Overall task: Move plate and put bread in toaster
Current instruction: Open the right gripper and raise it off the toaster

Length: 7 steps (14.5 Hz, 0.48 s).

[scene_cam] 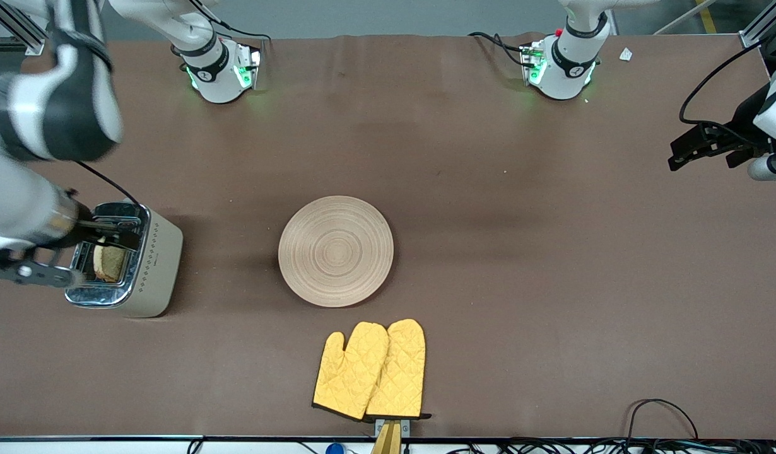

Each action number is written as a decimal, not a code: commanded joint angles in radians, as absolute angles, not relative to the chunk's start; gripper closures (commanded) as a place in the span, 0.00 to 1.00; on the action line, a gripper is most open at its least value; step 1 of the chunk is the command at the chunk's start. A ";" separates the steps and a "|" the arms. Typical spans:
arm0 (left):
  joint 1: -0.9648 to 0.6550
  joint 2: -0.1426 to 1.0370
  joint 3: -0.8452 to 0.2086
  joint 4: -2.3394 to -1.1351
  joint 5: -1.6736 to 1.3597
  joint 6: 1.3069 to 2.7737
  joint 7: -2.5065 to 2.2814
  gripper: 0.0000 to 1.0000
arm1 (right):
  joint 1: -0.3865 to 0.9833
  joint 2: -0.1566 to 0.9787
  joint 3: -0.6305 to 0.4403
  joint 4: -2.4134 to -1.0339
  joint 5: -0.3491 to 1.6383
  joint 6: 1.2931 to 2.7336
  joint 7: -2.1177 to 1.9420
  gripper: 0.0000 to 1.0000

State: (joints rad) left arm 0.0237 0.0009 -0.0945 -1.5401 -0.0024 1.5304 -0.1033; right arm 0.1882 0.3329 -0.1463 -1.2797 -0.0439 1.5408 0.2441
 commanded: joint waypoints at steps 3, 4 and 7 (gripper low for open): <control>0.017 0.026 -0.092 -1.474 0.003 1.531 -0.092 0.00 | 0.130 0.201 -0.133 -1.318 0.066 1.542 0.184 0.00; 0.017 0.026 -0.091 -1.474 0.003 1.531 -0.092 0.00 | 0.129 0.169 -0.133 -1.345 0.064 1.543 0.151 0.00; 0.018 0.026 -0.091 -1.473 0.003 1.531 -0.092 0.00 | 0.091 0.005 -0.135 -1.529 0.063 1.588 0.022 0.00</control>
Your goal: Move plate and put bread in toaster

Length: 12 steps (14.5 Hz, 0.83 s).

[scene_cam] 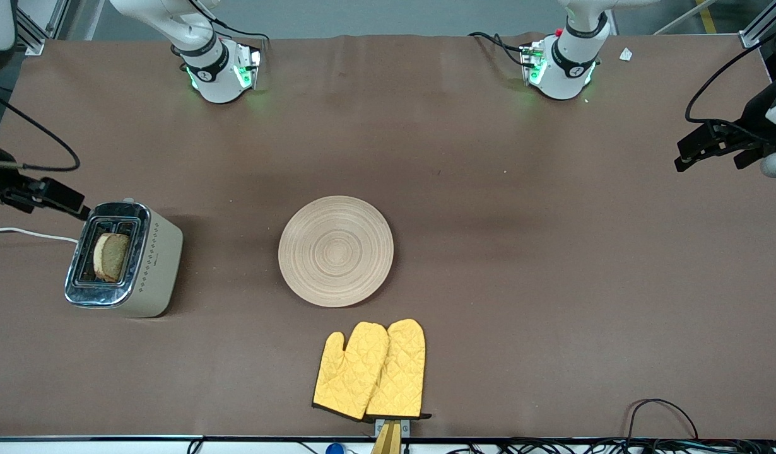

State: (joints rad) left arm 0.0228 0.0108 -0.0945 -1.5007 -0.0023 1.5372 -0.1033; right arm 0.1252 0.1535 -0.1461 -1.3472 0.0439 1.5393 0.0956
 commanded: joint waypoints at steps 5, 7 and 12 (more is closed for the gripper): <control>0.020 0.025 -0.092 -1.474 0.002 1.526 -0.091 0.00 | 0.028 -0.075 -0.133 -1.575 0.048 1.551 -0.110 0.00; 0.020 0.025 -0.092 -1.474 0.002 1.526 -0.092 0.00 | 0.029 -0.078 -0.130 -1.569 0.019 1.531 -0.110 0.00; 0.014 0.029 -0.092 -1.473 0.002 1.528 -0.090 0.00 | 0.025 -0.078 -0.135 -1.563 0.003 1.528 -0.110 0.00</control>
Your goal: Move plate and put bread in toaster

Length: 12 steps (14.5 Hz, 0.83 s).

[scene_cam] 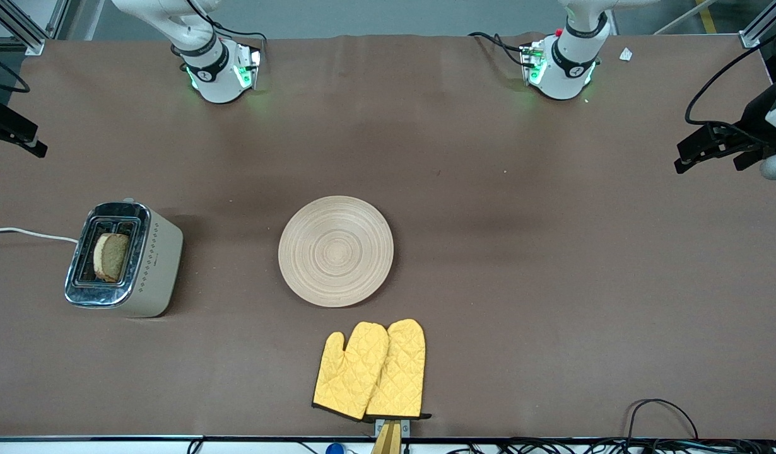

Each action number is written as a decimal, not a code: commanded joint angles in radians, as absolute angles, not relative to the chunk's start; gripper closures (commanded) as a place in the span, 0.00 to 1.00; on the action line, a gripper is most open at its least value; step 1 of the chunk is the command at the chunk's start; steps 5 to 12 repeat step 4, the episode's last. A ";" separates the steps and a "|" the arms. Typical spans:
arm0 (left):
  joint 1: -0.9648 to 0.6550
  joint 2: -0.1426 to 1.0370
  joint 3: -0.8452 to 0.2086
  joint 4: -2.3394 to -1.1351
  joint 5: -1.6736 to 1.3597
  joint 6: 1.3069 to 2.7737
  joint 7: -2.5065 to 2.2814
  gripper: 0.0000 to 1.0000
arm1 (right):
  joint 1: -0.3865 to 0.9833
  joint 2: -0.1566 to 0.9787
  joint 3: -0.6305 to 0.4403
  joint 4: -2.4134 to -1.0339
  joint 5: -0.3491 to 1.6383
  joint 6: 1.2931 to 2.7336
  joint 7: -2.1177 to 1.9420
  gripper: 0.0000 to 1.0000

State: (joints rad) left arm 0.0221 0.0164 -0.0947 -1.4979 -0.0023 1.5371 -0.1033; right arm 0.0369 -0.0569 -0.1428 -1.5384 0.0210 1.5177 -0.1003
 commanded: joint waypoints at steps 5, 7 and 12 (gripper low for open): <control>0.012 0.029 -0.094 -1.474 0.003 1.526 -0.095 0.00 | 0.018 -0.074 -0.135 -1.565 0.003 1.539 -0.107 0.00; 0.012 0.029 -0.094 -1.474 0.003 1.526 -0.095 0.00 | 0.018 -0.074 -0.135 -1.565 0.003 1.539 -0.107 0.00; 0.012 0.029 -0.094 -1.474 0.003 1.526 -0.095 0.00 | 0.018 -0.074 -0.135 -1.565 0.003 1.539 -0.107 0.00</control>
